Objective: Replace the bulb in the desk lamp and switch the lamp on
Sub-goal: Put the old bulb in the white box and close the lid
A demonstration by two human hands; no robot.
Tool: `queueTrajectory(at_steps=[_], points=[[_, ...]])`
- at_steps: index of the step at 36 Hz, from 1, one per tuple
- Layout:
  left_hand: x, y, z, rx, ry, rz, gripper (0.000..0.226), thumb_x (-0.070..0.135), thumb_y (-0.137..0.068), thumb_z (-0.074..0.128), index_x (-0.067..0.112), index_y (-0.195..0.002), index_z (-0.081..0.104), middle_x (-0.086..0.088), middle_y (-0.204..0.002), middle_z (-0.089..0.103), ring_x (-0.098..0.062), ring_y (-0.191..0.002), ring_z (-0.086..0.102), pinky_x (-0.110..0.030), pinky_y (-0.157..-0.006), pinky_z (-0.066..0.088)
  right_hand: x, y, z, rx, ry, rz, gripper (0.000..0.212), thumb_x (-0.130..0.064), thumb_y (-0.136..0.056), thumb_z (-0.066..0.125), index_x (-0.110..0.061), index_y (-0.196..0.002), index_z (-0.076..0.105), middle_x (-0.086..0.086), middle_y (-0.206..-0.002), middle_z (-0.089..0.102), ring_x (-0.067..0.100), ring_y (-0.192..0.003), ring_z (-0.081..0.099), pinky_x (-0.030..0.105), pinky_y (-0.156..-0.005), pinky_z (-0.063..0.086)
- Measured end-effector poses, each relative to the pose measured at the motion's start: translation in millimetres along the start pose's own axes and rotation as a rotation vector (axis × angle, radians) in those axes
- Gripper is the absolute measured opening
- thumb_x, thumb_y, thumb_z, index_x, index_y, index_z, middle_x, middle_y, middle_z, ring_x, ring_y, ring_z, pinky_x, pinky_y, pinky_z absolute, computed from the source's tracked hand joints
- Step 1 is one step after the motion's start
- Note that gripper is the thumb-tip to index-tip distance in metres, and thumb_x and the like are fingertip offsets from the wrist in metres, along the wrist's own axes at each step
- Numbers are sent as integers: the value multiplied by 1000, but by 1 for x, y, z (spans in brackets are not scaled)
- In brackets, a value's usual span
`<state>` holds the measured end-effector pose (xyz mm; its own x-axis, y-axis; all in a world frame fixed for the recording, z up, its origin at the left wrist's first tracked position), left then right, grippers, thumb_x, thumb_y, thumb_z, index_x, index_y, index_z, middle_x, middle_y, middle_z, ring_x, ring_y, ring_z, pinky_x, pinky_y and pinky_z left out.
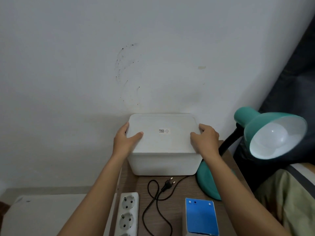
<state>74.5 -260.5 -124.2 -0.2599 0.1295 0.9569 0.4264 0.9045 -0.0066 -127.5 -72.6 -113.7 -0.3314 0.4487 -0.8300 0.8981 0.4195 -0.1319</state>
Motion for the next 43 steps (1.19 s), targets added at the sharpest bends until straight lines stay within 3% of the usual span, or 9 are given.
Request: queueTrajectory(at_steps=[5,7,9,16,25,30,33,35,43], points=[[-7,1,0,5,12,-15,77,24,-78,74,12,-142,35,-4,-146,40,-18,-131,42,-31,-108,35,7,6,5,-12,-6,-11,11,-18,-85,58,-8,-83,55,6,-94,56,18,-98,50,26,-87,39],[-8,1,-1,21,23,-13,76,23,-77,75,12,-141,36,-4,-144,43,-17,-128,44,-28,-105,37,7,10,5,-16,-9,13,39,-21,-88,59,-2,-122,57,11,-130,56,23,-125,47,31,-108,33],[-8,2,0,29,32,-13,75,22,-77,75,12,-141,37,-4,-143,45,-14,-124,47,-24,-100,37,6,13,2,-4,-39,18,52,-22,-89,59,-1,-135,47,10,-143,46,24,-134,40,31,-113,27],[-6,6,-1,51,0,31,72,24,-79,73,12,-140,38,-2,-142,46,-3,-110,43,-20,-94,36,5,15,0,15,-80,30,50,-20,-88,59,-3,-134,49,9,-142,49,23,-133,42,32,-114,29],[7,17,-10,10,-188,78,57,22,-90,58,4,-140,38,-9,-146,42,-20,-134,40,-28,-109,30,-5,19,-7,-67,2,29,50,-20,-89,59,5,-131,47,18,-138,50,30,-129,45,34,-109,32],[9,34,-27,-83,-226,48,50,15,-89,58,5,-136,43,-11,-141,48,-23,-128,46,-27,-104,35,-13,23,-15,-126,81,30,15,-7,-80,57,-8,-96,58,9,-94,52,25,-94,51,27,-71,40],[9,49,-35,-115,-236,67,43,13,-90,57,6,-131,49,-9,-134,54,-16,-117,51,-21,-93,37,-28,42,-12,-142,83,-28,41,-4,-83,57,1,-124,54,17,-128,54,28,-121,49,29,-95,39],[5,62,-40,-128,-217,76,37,15,-91,56,8,-127,53,-6,-130,57,-10,-107,50,-20,-88,36,-41,60,-9,-116,38,-112,44,-3,-85,56,0,-129,52,15,-135,51,26,-125,47,20,-96,32],[-53,122,-54,-214,-235,-70,58,33,-91,56,7,-139,37,-10,-145,42,-20,-134,40,-26,-105,31,-56,139,35,-79,-133,-330,22,2,-80,60,-4,-100,67,10,-101,67,18,-95,60,30,-90,49]])
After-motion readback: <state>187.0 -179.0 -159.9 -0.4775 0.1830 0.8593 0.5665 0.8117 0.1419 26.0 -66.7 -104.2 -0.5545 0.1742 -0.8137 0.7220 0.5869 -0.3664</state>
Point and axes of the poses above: each hand's wrist, its own y-axis away from the middle knuckle, its own z-axis out of the palm, x = y × z, the point moved 6 cm from there along -y, towards the middle knuckle
